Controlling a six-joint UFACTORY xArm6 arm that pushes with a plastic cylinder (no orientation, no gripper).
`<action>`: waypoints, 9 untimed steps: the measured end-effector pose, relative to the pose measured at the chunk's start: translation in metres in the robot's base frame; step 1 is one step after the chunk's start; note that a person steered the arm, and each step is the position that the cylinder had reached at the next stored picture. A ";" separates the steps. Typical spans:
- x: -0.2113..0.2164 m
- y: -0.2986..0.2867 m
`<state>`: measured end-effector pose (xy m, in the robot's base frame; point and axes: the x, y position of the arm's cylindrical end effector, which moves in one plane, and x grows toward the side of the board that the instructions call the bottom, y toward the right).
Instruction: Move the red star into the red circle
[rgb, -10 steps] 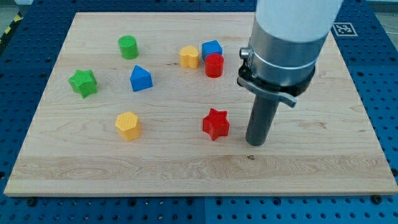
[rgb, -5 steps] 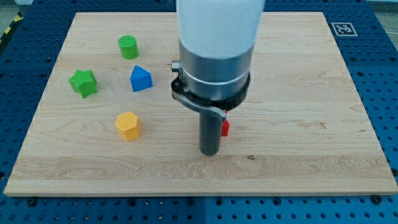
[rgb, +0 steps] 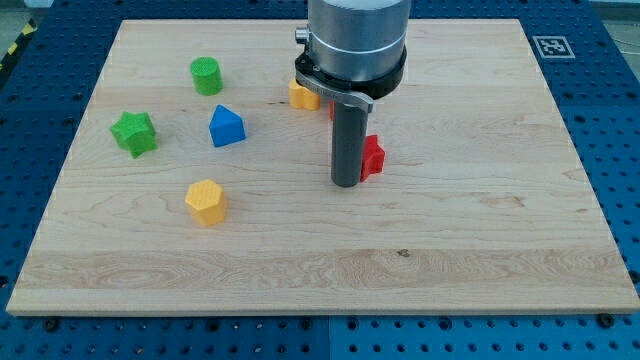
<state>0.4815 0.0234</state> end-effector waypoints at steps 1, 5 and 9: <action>0.000 0.000; 0.027 0.044; -0.015 0.015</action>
<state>0.4669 0.0383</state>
